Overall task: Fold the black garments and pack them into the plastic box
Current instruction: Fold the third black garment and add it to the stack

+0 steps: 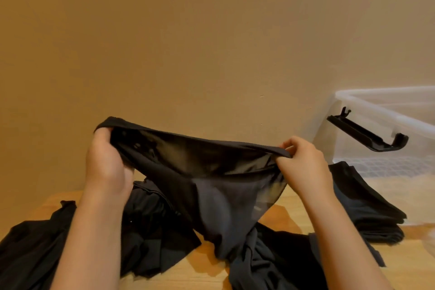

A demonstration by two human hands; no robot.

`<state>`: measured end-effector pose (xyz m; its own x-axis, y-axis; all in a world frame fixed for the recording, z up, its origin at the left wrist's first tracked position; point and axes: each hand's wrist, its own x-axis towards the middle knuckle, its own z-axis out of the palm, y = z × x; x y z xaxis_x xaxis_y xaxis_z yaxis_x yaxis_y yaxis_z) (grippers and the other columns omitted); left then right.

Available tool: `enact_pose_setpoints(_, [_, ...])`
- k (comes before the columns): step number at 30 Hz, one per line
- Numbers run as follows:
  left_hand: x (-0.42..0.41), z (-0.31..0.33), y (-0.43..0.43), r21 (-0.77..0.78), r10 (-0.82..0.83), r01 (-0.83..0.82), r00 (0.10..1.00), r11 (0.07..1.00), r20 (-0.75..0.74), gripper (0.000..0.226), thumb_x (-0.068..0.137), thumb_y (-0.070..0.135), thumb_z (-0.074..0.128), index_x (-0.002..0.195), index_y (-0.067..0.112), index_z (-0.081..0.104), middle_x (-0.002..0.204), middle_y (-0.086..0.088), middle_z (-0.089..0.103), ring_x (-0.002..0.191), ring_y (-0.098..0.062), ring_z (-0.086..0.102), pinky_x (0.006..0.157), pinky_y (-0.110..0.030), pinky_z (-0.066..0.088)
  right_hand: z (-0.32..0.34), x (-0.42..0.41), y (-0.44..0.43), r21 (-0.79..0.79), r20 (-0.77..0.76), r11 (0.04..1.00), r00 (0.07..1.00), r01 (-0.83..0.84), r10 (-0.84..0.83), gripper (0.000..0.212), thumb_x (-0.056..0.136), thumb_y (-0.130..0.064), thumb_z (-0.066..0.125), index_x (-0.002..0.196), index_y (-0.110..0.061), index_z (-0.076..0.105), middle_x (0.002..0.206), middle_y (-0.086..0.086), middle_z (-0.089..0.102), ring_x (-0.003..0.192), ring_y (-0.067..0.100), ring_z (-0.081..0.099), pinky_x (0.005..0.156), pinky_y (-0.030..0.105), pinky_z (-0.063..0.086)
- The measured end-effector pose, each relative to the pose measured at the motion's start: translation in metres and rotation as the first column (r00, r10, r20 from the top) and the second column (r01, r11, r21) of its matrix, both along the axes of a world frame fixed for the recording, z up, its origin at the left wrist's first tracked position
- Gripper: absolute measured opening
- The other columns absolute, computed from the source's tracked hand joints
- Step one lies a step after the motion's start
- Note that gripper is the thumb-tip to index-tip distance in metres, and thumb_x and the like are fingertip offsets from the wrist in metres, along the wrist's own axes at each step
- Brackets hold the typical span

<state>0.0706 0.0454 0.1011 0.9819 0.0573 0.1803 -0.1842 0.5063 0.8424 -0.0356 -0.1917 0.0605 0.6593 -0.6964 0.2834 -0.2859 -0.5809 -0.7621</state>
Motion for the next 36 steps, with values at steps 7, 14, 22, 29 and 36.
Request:
enact_pose_setpoints(7, [0.008, -0.009, -0.002, 0.487, -0.088, 0.044, 0.994, 0.872, 0.067, 0.02, 0.099, 0.017, 0.039, 0.085, 0.01, 0.052, 0.08, -0.003, 0.05, 0.075, -0.017, 0.05, 0.067, -0.032, 0.04, 0.005, -0.006, -0.006, 0.407, -0.052, 0.895, 0.973, -0.185, 0.225, 0.016, 0.1, -0.022, 0.046, 0.091, -0.018, 0.058, 0.093, 0.012, 0.064, 0.08, 0.024, 0.065, 0.059, 0.029, 0.057])
enact_pose_setpoints(14, [0.007, -0.013, -0.002, 0.604, -0.101, 0.04, 0.993, 0.796, 0.068, 0.009, 0.095, 0.013, 0.053, 0.089, 0.008, 0.055, 0.079, -0.006, 0.049, 0.072, -0.016, 0.048, 0.065, -0.03, 0.041, 0.007, -0.008, -0.006, 0.545, 0.185, 0.788, 0.958, -0.287, 0.221, 0.019, 0.099, -0.011, 0.047, 0.101, -0.012, 0.065, 0.092, 0.013, 0.064, 0.087, 0.025, 0.062, 0.057, 0.026, 0.052])
enact_pose_setpoints(22, [0.007, -0.012, 0.003, 0.707, -0.263, 0.203, 0.965, 0.677, -0.025, 0.008, 0.094, 0.011, 0.049, 0.088, 0.007, 0.053, 0.081, -0.008, 0.049, 0.077, -0.02, 0.051, 0.071, -0.031, 0.043, 0.008, -0.013, -0.019, 0.63, 0.371, 0.677, 0.914, -0.379, 0.166, 0.024, 0.097, -0.003, 0.045, 0.103, -0.015, 0.064, 0.101, 0.012, 0.061, 0.092, 0.022, 0.06, 0.066, 0.032, 0.049])
enact_pose_setpoints(29, [0.004, -0.011, 0.01, 0.709, -0.434, 0.321, 0.9, 0.627, -0.024, 0.007, 0.093, 0.006, 0.055, 0.095, 0.013, 0.054, 0.08, -0.009, 0.057, 0.075, -0.022, 0.052, 0.074, -0.034, 0.043, 0.008, -0.02, -0.03, 0.661, 0.363, 0.644, 0.915, -0.385, 0.174, 0.027, 0.093, 0.003, 0.045, 0.104, -0.012, 0.065, 0.107, 0.015, 0.061, 0.099, 0.026, 0.06, 0.067, 0.033, 0.048])
enact_pose_setpoints(36, [0.001, -0.011, 0.006, 0.661, -0.441, 0.28, 0.894, 0.696, 0.085, 0.02, 0.087, -0.005, 0.059, 0.078, 0.011, 0.049, 0.076, -0.012, 0.049, 0.076, -0.02, 0.05, 0.074, -0.03, 0.045, 0.012, -0.024, -0.033, 0.618, 0.346, 0.665, 0.904, -0.421, 0.251, 0.026, 0.092, 0.002, 0.048, 0.108, -0.014, 0.062, 0.099, 0.014, 0.064, 0.092, 0.026, 0.064, 0.068, 0.034, 0.049])
